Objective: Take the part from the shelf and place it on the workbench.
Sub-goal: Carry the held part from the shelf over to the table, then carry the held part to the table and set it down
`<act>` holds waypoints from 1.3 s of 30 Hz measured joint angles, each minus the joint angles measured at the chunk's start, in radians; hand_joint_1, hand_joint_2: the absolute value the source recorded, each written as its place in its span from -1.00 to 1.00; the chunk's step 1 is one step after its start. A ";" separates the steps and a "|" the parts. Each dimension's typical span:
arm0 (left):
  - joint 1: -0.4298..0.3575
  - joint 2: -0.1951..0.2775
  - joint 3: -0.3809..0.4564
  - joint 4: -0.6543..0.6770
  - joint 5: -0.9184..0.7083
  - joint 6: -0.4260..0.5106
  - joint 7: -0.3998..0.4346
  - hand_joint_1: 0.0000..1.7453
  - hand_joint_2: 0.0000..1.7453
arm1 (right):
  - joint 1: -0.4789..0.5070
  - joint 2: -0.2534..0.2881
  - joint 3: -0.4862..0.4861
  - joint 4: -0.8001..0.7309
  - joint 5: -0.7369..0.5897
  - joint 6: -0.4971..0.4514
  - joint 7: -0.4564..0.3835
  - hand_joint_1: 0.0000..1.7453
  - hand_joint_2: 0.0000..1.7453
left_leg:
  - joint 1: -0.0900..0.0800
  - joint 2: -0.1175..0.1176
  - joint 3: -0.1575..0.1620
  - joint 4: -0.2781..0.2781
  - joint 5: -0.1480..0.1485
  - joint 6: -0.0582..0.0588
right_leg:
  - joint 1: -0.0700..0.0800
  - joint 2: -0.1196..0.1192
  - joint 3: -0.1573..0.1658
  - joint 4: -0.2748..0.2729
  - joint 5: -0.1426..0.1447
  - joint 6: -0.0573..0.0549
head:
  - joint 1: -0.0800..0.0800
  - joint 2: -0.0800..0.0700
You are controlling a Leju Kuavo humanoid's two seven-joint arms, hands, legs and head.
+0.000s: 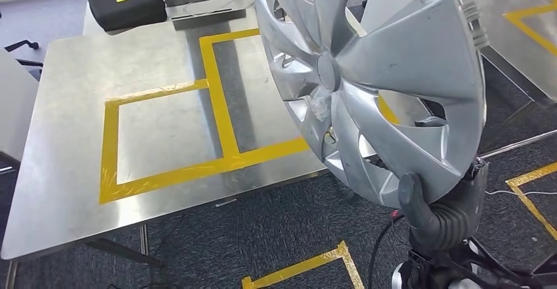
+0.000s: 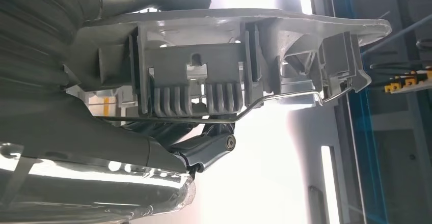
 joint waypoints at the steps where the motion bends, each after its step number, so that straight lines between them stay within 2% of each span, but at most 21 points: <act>1: 0.000 0.000 0.000 0.000 0.000 0.001 0.000 -1.00 1.00 | -0.001 0.000 0.000 0.000 0.002 0.000 0.003 1.00 1.00 | 0.003 0.026 -0.025 0.055 -0.034 -0.005 | -0.001 -0.010 0.001 -0.004 0.003 -0.001 | -0.006 0.000; 3: 0.000 -0.002 0.000 0.000 0.002 0.001 -0.001 -1.00 1.00 | -0.001 -0.001 0.000 0.000 0.006 0.000 0.011 1.00 1.00 | 0.011 0.038 -0.077 0.174 -0.086 -0.016 | -0.001 -0.030 0.000 -0.004 0.003 -0.002 | -0.018 0.000; 4: 0.000 -0.003 0.000 0.000 0.002 0.002 -0.001 -1.00 1.00 | -0.001 -0.001 0.000 0.001 0.008 0.000 0.015 1.00 1.00 | 0.015 0.039 -0.089 0.202 -0.090 -0.021 | -0.001 -0.040 0.000 -0.002 0.002 -0.001 | -0.023 0.000; 5: 0.000 -0.003 0.000 0.000 0.003 0.002 -0.001 -1.00 1.00 | -0.001 -0.001 0.001 0.001 0.011 0.001 0.019 1.00 1.00 | 0.018 0.041 -0.081 0.191 -0.073 -0.026 | -0.002 -0.050 0.000 0.000 0.001 0.002 | -0.029 0.000; 7: 0.000 -0.004 0.000 0.000 0.003 0.002 0.000 -1.00 1.00 | -0.002 -0.001 0.001 0.001 0.015 0.001 0.023 1.00 1.00 | 0.021 0.067 -0.017 0.074 -0.013 -0.031 | -0.003 -0.065 0.001 0.008 -0.007 0.013 | -0.037 0.000; 9: -0.001 -0.008 0.000 0.000 0.003 0.002 0.001 -1.00 1.00 | -0.003 -0.002 0.001 0.000 0.017 0.001 0.024 1.00 1.00 | 0.016 0.103 0.036 -0.027 0.018 -0.023 | 0.000 -0.076 -0.001 0.021 -0.016 0.026 | -0.042 0.000; 10: -0.001 -0.009 0.000 0.000 0.003 0.002 0.001 -1.00 1.00 | -0.004 -0.003 0.001 0.000 0.017 0.001 0.025 1.00 1.00 | 0.012 0.113 0.043 -0.043 0.017 -0.015 | 0.002 -0.081 -0.002 0.025 -0.018 0.031 | -0.040 0.000; 12: 0.000 -0.011 0.000 0.000 0.003 0.002 0.004 -1.00 1.00 | -0.004 -0.004 0.001 0.000 0.019 0.001 0.026 1.00 1.00 | 0.008 0.099 0.039 -0.044 0.018 0.003 | 0.001 -0.093 -0.001 0.027 -0.019 0.037 | -0.035 0.000; 14: -0.001 -0.011 0.000 0.000 0.003 0.002 0.006 -1.00 1.00 | -0.004 -0.004 0.001 0.000 0.033 -0.008 0.030 1.00 1.00 | 0.009 0.081 0.037 -0.046 0.023 0.016 | -0.004 -0.081 -0.006 0.044 -0.038 0.045 | -0.032 0.000; 16: -0.002 -0.013 0.000 0.000 0.003 0.003 0.007 -1.00 1.00 | -0.002 -0.004 0.002 0.000 0.065 -0.029 0.044 1.00 1.00 | 0.010 0.064 0.036 -0.048 0.027 0.025 | -0.008 -0.046 -0.039 0.127 -0.095 0.051 | -0.024 0.000; 18: -0.002 -0.016 0.000 0.000 0.003 0.004 0.007 -1.00 1.00 | -0.002 -0.003 0.005 0.000 0.129 -0.056 0.074 1.00 1.00 | 0.007 0.047 0.035 -0.047 0.028 0.030 | -0.007 -0.027 -0.100 0.266 -0.157 0.051 | -0.012 0.000; 19: -0.002 -0.017 0.000 0.000 0.003 0.004 0.007 -1.00 1.00 | -0.002 -0.003 0.009 0.001 0.169 -0.067 0.090 1.00 1.00 | 0.005 0.039 0.035 -0.047 0.029 0.031 | -0.007 -0.024 -0.121 0.312 -0.167 0.048 | -0.006 0.000; 20: -0.002 -0.018 -0.001 0.000 0.002 0.004 0.007 -1.00 1.00 | -0.003 -0.002 0.014 0.002 0.208 -0.078 0.104 1.00 1.00 | 0.002 0.032 0.035 -0.047 0.030 0.032 | -0.006 -0.023 -0.130 0.327 -0.160 0.044 | 0.000 0.000; 21: -0.002 -0.019 -0.001 0.000 0.002 0.004 0.007 -1.00 1.00 | -0.005 -0.001 0.020 0.003 0.236 -0.084 0.114 1.00 1.00 | 0.000 0.025 0.036 -0.047 0.030 0.033 | -0.004 -0.022 -0.118 0.294 -0.131 0.037 | 0.006 0.000; 23: -0.002 -0.021 -0.001 0.000 0.001 0.004 0.007 -1.00 1.00 | -0.012 0.001 0.030 0.003 0.260 -0.090 0.121 1.00 1.00 | -0.005 0.018 0.039 -0.047 0.031 0.033 | 0.004 -0.018 -0.061 0.159 -0.056 0.016 | 0.012 0.000; 24: -0.002 -0.022 -0.001 0.000 0.000 0.004 0.007 -1.00 1.00 | -0.016 0.002 0.034 0.003 0.264 -0.091 0.123 1.00 1.00 | -0.007 0.016 0.038 -0.047 0.031 0.032 | 0.009 -0.016 -0.034 0.097 -0.031 0.008 | 0.013 0.000; 25: -0.002 -0.024 -0.001 0.000 0.000 0.004 0.007 -1.00 1.00 | -0.019 0.004 0.038 0.003 0.265 -0.091 0.124 1.00 1.00 | -0.010 0.017 0.036 -0.045 0.029 0.032 | 0.012 -0.015 -0.018 0.057 -0.020 0.006 | 0.013 0.000; 28: 0.000 -0.026 -0.001 0.000 0.000 0.004 0.007 -1.00 1.00 | -0.023 0.009 0.050 0.003 0.257 -0.091 0.127 1.00 1.00 | -0.012 0.023 0.032 -0.042 0.024 0.043 | 0.012 -0.014 -0.011 0.030 -0.024 0.032 | 0.008 0.000; 29: 0.000 -0.026 -0.002 0.000 0.000 0.003 0.006 -1.00 1.00 | -0.023 0.011 0.053 0.004 0.244 -0.091 0.129 1.00 1.00 | -0.011 0.026 0.033 -0.044 0.025 0.044 | 0.012 -0.013 -0.010 0.030 -0.024 0.036 | 0.005 0.000; 35: -0.001 -0.032 -0.005 0.000 -0.025 -0.001 -0.004 -1.00 1.00 | -0.066 0.054 0.094 0.077 0.161 -0.115 0.118 1.00 1.00 | -0.011 0.040 0.039 -0.051 0.026 0.038 | 0.014 -0.006 -0.009 0.031 -0.024 0.026 | -0.002 0.000; 39: -0.009 -0.043 -0.026 0.000 -0.069 -0.011 0.012 -1.00 1.00 | -0.165 0.109 0.150 0.243 0.224 -0.179 0.113 1.00 1.00 | -0.010 0.050 0.041 -0.052 0.026 0.036 | 0.015 0.001 -0.009 0.033 -0.024 0.025 | -0.003 0.000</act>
